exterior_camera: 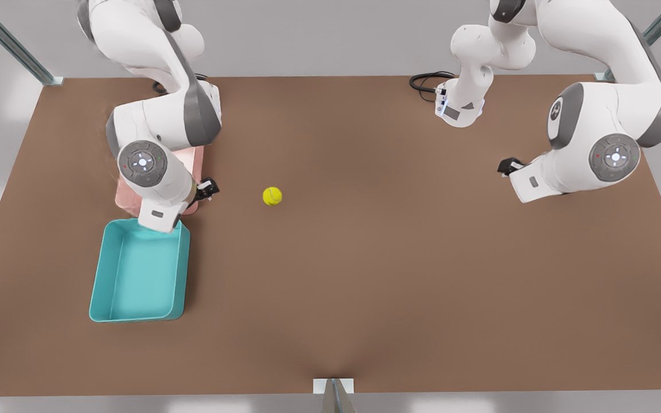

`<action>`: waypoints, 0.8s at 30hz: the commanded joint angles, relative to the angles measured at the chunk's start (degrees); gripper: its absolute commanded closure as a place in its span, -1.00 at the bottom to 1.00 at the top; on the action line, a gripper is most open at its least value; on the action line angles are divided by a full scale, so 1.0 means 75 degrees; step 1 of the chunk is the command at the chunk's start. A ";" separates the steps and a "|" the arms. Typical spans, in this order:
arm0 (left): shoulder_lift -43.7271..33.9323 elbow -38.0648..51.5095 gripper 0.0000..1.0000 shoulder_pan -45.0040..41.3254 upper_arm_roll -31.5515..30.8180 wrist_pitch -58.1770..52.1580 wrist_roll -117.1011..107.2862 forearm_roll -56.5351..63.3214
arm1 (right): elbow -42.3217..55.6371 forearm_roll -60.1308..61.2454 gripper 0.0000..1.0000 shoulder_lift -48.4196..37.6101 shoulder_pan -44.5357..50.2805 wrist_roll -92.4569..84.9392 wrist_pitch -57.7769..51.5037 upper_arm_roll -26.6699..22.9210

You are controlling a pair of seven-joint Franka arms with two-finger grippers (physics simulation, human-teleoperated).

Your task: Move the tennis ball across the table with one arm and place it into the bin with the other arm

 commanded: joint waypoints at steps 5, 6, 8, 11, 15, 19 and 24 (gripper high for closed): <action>-0.0026 0.0320 -1.00 -0.0024 -0.0417 0.0748 -0.4769 -0.0595 | -0.0509 0.0555 -1.00 0.1174 0.1282 0.4952 0.3112 -0.0002; -0.0026 0.0308 -1.00 0.0034 -0.0405 0.0795 -0.4757 -0.0595 | -0.1003 0.0695 -1.00 0.1104 0.1330 0.5447 0.3559 0.0009; -0.0575 -0.0485 -1.00 0.1611 -0.1863 0.1729 -0.2682 -0.0235 | -0.1577 0.1118 -1.00 0.1080 0.1318 0.5798 0.4156 -0.0002; -0.1444 -0.2048 -1.00 0.2319 -0.2526 0.3175 -0.2425 -0.0079 | -0.2890 0.1129 -1.00 0.0413 0.1471 0.5834 0.4907 -0.0014; -0.1046 -0.1672 -1.00 0.2284 -0.2526 0.2377 -0.2343 -0.0009 | -0.4718 0.0989 -1.00 -0.0537 0.1635 0.5763 0.5856 -0.0014; -0.0893 -0.1672 -1.00 0.2390 -0.2503 0.2049 -0.2331 0.0178 | -0.5421 0.0930 -1.00 -0.0560 0.1576 0.5377 0.6208 -0.0014; -0.0882 -0.1672 -1.00 0.2413 -0.2503 0.1779 -0.2319 0.0283 | -0.6042 0.0883 -1.00 -0.0584 0.1518 0.5177 0.6466 -0.0014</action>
